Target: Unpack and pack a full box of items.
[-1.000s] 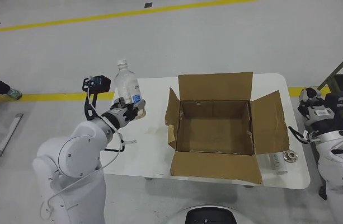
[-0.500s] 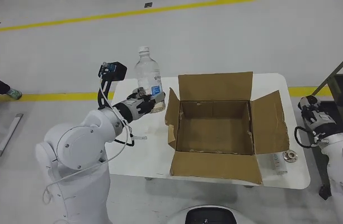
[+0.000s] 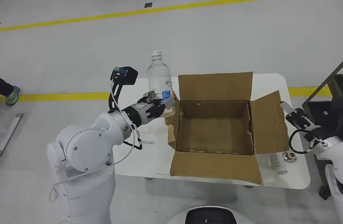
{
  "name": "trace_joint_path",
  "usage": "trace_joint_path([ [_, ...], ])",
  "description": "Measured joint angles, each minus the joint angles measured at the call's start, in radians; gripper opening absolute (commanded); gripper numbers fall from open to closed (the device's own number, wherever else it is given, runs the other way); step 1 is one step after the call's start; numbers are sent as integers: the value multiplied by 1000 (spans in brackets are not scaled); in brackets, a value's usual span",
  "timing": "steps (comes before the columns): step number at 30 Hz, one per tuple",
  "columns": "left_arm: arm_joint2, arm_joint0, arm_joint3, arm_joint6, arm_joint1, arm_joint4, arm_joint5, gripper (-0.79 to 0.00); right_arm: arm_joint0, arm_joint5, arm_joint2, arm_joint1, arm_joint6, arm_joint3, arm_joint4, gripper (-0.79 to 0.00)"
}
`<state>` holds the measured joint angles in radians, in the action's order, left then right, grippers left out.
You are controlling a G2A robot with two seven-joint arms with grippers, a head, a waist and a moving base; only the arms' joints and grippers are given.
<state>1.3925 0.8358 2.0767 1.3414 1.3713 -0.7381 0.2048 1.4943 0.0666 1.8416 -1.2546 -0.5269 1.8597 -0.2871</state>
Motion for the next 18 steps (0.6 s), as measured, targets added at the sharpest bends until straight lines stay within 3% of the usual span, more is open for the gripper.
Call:
trace_joint_path([
  [8, -147, 23, -13, -104, 17, 160, 111, -785, 19, 9, -23, 6, 1, -12, -35, -785],
  [18, -235, 64, -121, -7, 9, 221, 149, -785, 25, -27, -37, 10, 13, -13, -18, -785],
])
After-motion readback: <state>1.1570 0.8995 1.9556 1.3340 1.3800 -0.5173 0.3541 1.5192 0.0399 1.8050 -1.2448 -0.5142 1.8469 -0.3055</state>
